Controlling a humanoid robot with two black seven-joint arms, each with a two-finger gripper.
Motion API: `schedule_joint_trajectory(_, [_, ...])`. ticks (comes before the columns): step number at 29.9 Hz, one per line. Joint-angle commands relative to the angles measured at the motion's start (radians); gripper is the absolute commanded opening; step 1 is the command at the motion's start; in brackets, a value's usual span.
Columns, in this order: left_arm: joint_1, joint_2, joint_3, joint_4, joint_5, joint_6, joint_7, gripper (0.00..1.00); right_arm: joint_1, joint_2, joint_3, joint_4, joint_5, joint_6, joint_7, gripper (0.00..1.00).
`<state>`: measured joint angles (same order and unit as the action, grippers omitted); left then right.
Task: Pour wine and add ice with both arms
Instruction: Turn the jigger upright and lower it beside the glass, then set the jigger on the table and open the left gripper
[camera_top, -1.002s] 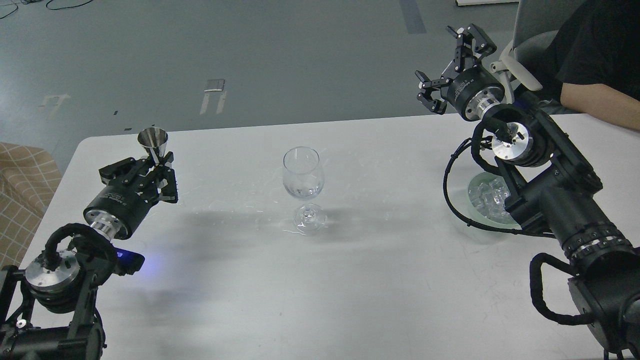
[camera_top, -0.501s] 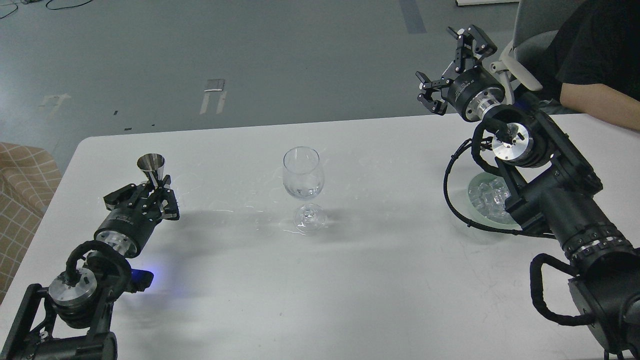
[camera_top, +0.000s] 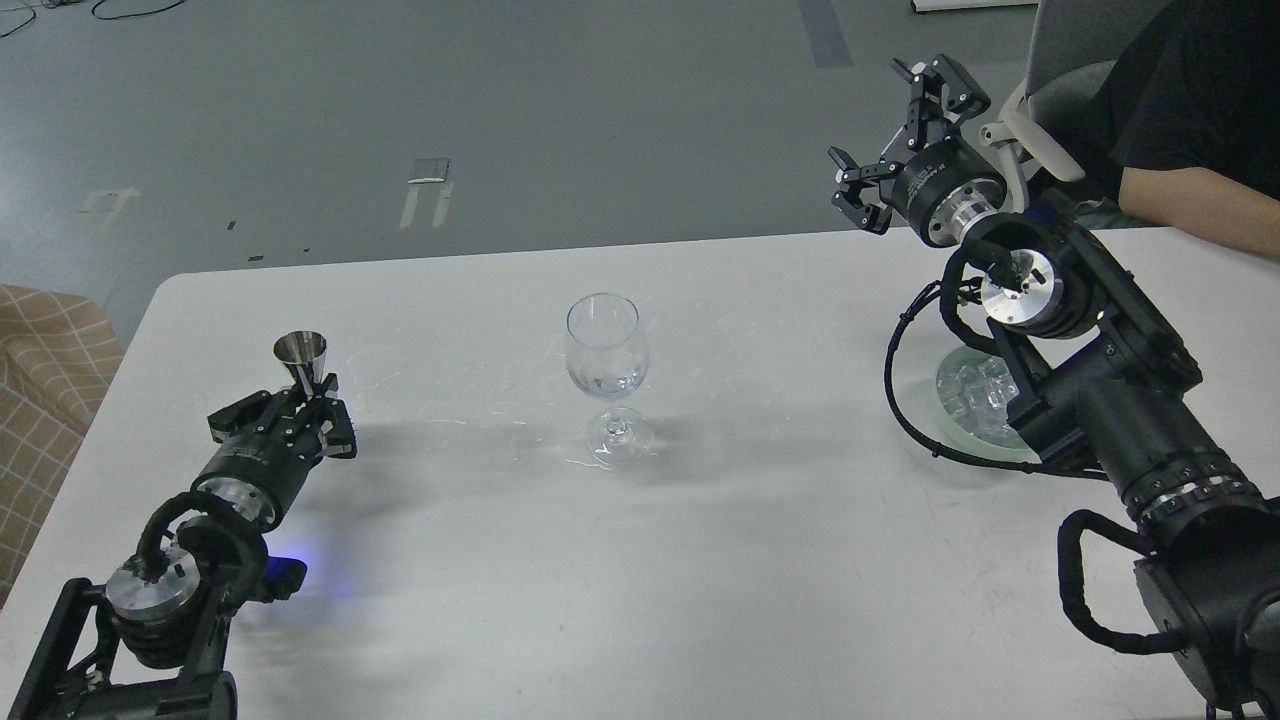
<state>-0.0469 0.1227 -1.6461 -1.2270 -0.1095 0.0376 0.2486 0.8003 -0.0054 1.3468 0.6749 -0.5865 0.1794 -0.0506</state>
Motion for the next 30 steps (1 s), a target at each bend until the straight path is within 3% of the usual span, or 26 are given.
schedule_joint_trajectory(1, [0.001, 0.0, 0.0, 0.012, 0.001, -0.002, -0.003, 0.15, -0.001, 0.002, 0.0, 0.0, -0.001, 0.0, 0.0, 1.0])
schedule_joint_trajectory(13, [-0.001, 0.0, 0.003, 0.043, 0.001, -0.008, -0.015, 0.21, -0.007, 0.002, 0.0, 0.003, -0.001, 0.0, 0.0, 1.0])
schedule_joint_trajectory(20, [-0.01, 0.003, 0.008, 0.057, 0.007, -0.008, -0.014, 0.34, -0.007, 0.002, 0.002, 0.003, 0.0, 0.0, 0.0, 1.0])
schedule_joint_trajectory(30, [-0.013, 0.003, 0.009, 0.057, 0.01, -0.008, -0.014, 0.37, -0.007, 0.002, 0.002, 0.003, -0.001, 0.0, 0.0, 1.0])
